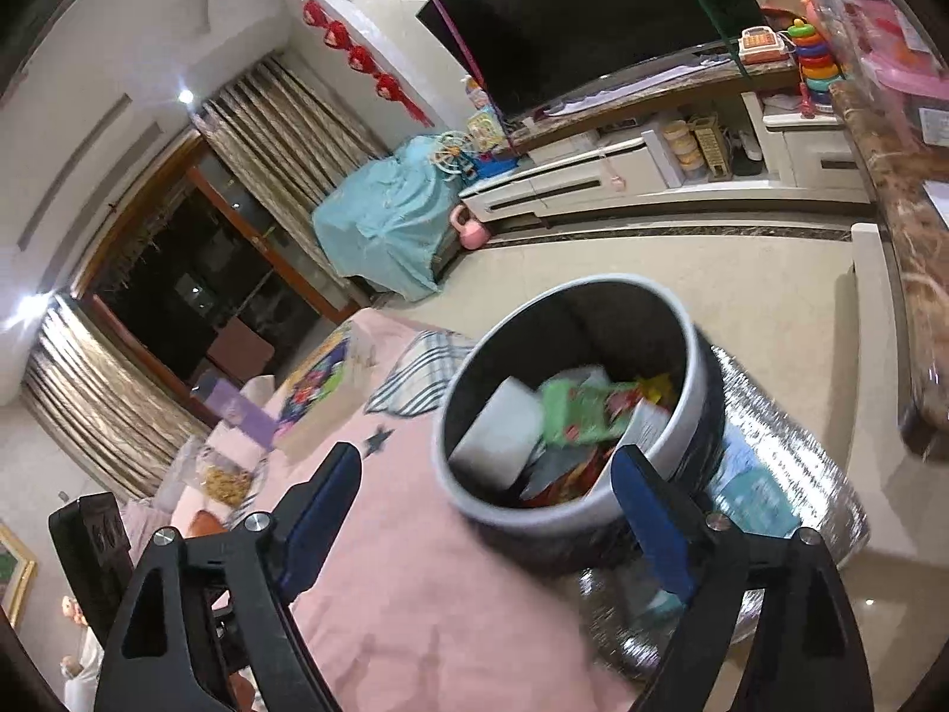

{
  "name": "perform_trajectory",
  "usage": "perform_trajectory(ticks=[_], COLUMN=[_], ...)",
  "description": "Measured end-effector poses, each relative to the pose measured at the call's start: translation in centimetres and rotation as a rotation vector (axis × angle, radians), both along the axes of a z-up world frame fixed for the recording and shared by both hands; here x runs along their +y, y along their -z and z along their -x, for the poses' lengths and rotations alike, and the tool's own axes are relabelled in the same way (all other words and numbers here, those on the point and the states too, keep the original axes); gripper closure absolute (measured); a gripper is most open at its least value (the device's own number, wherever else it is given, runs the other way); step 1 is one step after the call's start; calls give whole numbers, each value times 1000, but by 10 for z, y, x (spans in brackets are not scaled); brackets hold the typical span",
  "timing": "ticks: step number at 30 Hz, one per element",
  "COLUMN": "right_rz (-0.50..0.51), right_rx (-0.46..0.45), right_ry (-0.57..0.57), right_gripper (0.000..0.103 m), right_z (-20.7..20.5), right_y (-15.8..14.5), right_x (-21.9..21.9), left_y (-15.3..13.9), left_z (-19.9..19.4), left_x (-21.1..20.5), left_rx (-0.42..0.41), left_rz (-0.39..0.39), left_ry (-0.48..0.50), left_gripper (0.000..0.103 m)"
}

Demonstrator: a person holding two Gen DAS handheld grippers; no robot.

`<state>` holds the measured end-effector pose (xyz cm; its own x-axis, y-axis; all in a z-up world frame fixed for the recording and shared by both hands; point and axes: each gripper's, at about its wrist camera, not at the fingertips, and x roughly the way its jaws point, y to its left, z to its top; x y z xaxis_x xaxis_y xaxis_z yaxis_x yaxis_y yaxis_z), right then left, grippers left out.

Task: Collect trash

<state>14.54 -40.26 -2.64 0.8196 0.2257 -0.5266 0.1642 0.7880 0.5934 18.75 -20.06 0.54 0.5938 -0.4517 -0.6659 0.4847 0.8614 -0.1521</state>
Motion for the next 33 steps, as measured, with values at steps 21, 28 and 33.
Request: perform_trajectory(ticks=[21,28,33], right_rz=[629,558,591], right_rx=[-259,-262,-282], right_ry=[216,185,194], right_gripper=[0,0,0], right_z=[135,143,157], right_y=[-55,-34,-32], right_x=[148,149,158], left_y=[-21,-16,-17], left_z=[148,173,182], left_x=[140,144,143], left_rx=[-367,-483,-517], left_rz=[124,55,42], left_ry=[-341,-401,-411], left_gripper=[0,0,0])
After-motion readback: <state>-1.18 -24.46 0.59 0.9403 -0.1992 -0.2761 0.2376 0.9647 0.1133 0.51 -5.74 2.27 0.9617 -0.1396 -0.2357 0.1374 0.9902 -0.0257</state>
